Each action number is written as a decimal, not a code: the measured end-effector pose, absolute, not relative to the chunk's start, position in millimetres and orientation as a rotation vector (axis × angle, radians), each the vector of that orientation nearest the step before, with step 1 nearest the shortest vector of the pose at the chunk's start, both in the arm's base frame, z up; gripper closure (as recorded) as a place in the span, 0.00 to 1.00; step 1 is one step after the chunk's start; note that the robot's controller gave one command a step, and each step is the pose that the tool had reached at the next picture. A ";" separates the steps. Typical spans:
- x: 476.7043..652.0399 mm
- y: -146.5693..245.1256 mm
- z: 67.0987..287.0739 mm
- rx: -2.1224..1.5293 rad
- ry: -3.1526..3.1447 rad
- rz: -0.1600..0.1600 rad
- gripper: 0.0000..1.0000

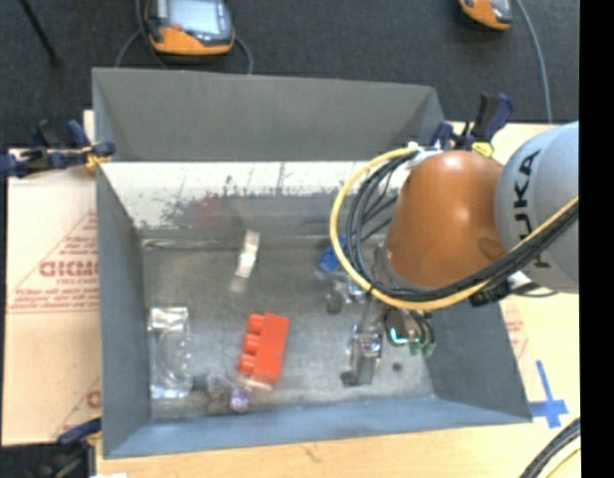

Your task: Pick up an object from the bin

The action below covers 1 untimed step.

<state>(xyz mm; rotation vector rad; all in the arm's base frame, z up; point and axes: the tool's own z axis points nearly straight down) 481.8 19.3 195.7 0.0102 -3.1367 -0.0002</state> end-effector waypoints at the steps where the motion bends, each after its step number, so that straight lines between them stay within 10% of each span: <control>1: 533.3 28.9 201.9 0.123 -3.147 0.001 0.00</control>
Offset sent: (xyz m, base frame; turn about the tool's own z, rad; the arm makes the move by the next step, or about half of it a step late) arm 0.0483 0.0109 0.0052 -0.0736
